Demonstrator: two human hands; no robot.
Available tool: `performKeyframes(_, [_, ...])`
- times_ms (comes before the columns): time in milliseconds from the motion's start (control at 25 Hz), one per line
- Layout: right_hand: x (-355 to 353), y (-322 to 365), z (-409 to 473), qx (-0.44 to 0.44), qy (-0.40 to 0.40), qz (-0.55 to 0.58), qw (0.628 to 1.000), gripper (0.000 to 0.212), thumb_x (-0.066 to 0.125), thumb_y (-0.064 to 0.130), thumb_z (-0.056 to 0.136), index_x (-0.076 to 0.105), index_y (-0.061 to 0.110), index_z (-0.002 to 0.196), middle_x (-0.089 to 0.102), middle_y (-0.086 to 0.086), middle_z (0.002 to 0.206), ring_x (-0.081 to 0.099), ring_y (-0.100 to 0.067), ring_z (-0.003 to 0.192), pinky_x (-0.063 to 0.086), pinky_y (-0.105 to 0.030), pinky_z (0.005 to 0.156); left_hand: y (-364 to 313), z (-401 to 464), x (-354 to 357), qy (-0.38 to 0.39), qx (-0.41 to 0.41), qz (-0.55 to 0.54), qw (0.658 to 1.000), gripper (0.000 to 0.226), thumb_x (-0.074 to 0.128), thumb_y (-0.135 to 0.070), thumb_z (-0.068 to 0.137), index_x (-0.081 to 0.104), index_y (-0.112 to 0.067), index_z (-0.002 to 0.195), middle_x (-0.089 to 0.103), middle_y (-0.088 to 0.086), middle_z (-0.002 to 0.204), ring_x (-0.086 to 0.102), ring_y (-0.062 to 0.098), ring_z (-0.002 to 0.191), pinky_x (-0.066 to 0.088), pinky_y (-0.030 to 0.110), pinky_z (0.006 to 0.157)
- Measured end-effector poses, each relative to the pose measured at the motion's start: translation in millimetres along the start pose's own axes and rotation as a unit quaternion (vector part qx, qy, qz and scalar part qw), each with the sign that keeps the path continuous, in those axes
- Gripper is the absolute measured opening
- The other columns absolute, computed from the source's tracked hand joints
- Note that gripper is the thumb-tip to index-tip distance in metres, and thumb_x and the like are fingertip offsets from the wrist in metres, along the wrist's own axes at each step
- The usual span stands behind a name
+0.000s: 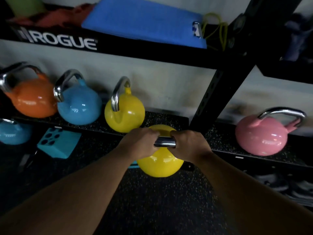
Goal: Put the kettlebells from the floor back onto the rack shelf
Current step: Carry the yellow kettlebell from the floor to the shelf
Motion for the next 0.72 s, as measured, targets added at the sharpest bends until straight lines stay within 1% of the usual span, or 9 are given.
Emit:
performKeyframes(120, [-6.8, -22.8, 35.9, -0.003, -0.009, -0.008, 1.0, 0.031, 0.062, 0.039, 0.083, 0.063, 0.019, 0.107, 0.072, -0.01, 0.097, 0.068, -0.035, 0.088, 0.049, -0.034, 0.067, 10.2, 43.3, -8.1, 0.0, -0.02, 0.009, 1.0, 0.017, 0.06, -0.035, 0.088, 0.064, -0.021, 0.097, 0.07, 0.007, 0.097, 0.066, 0.03, 0.087, 0.042, 0.031, 0.061])
performKeyframes(240, [-6.4, -47.2, 65.2, 0.026, 0.005, 0.003, 1.0, 0.036, 0.063, 0.038, 0.083, 0.06, 0.021, 0.115, 0.07, -0.011, 0.109, 0.065, -0.036, 0.099, 0.05, -0.037, 0.076, 16.6, 81.9, -14.0, -0.025, -0.028, 0.032, 0.999, 0.018, 0.06, -0.033, 0.087, 0.065, -0.022, 0.1, 0.069, 0.007, 0.102, 0.065, 0.031, 0.092, 0.038, 0.031, 0.062])
performKeyframes(320, [-1.3, -62.2, 83.9, 0.035, 0.01, 0.003, 0.999, 0.04, 0.063, 0.038, 0.084, 0.057, 0.02, 0.119, 0.069, -0.013, 0.111, 0.064, -0.037, 0.102, 0.05, -0.038, 0.08, 23.7, 106.3, -11.4, -0.036, -0.024, 0.047, 0.998, 0.021, 0.062, -0.033, 0.086, 0.066, -0.023, 0.105, 0.07, 0.007, 0.104, 0.065, 0.031, 0.094, 0.038, 0.031, 0.063])
performKeyframes(480, [13.3, -84.7, 113.4, 0.044, 0.011, -0.022, 0.999, 0.034, 0.064, 0.033, 0.084, 0.055, 0.015, 0.112, 0.07, -0.016, 0.107, 0.064, -0.037, 0.099, 0.042, -0.036, 0.086, 34.4, 143.5, -0.8, -0.045, -0.029, 0.064, 0.997, 0.024, 0.063, -0.028, 0.084, 0.066, -0.02, 0.106, 0.07, 0.008, 0.107, 0.064, 0.033, 0.098, 0.039, 0.032, 0.066])
performKeyframes(640, [22.6, -94.5, 139.0, 0.077, 0.002, 0.011, 0.997, 0.027, 0.066, 0.029, 0.084, 0.055, 0.015, 0.105, 0.07, -0.016, 0.102, 0.065, -0.036, 0.096, 0.04, -0.037, 0.09, 52.4, 167.3, 0.8, -0.055, -0.033, 0.036, 0.997, 0.025, 0.067, -0.026, 0.08, 0.067, -0.019, 0.105, 0.07, 0.013, 0.105, 0.064, 0.037, 0.097, 0.047, 0.035, 0.07])
performKeyframes(720, [22.2, -97.5, 150.5, 0.092, -0.003, 0.029, 0.995, 0.025, 0.066, 0.027, 0.085, 0.055, 0.016, 0.105, 0.07, -0.015, 0.103, 0.064, -0.035, 0.097, 0.039, -0.038, 0.092, 60.4, 177.9, 1.4, -0.062, -0.042, 0.013, 0.997, 0.025, 0.068, -0.025, 0.079, 0.068, -0.018, 0.103, 0.07, 0.014, 0.105, 0.064, 0.038, 0.096, 0.047, 0.036, 0.071])
Point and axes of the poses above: each hand's wrist, its own z-axis towards the middle knuckle, its own x-axis out of the palm, y = z × x, the point moved 4 cm from there along z, towards the middle knuckle
